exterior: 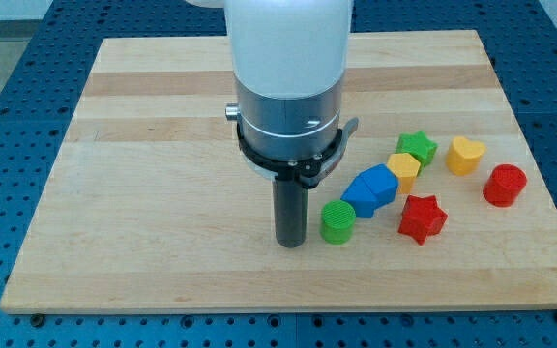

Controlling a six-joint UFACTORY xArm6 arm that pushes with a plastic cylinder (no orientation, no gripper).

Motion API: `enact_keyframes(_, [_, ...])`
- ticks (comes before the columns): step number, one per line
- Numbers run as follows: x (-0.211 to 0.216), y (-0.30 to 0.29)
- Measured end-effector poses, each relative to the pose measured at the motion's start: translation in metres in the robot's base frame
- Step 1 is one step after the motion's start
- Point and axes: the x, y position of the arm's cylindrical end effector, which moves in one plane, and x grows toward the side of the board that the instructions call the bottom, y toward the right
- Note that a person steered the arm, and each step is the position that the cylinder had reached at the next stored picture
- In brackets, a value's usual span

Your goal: Slide the green circle to the top side

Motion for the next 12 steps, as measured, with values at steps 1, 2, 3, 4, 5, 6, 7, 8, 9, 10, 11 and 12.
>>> enact_keyframes(1, [0.053, 0.000])
enact_keyframes(2, [0.062, 0.073])
enact_keyframes(3, [0.059, 0.074])
enact_keyframes(4, [0.046, 0.068])
enact_keyframes(5, [0.011, 0.043])
enact_keyframes(6, [0.010, 0.031])
enact_keyframes(7, [0.001, 0.025])
enact_keyframes(8, [0.001, 0.024])
enact_keyframes(9, [-0.001, 0.024])
enact_keyframes(10, [-0.014, 0.024])
enact_keyframes(11, [-0.020, 0.024])
enact_keyframes(12, [-0.022, 0.024])
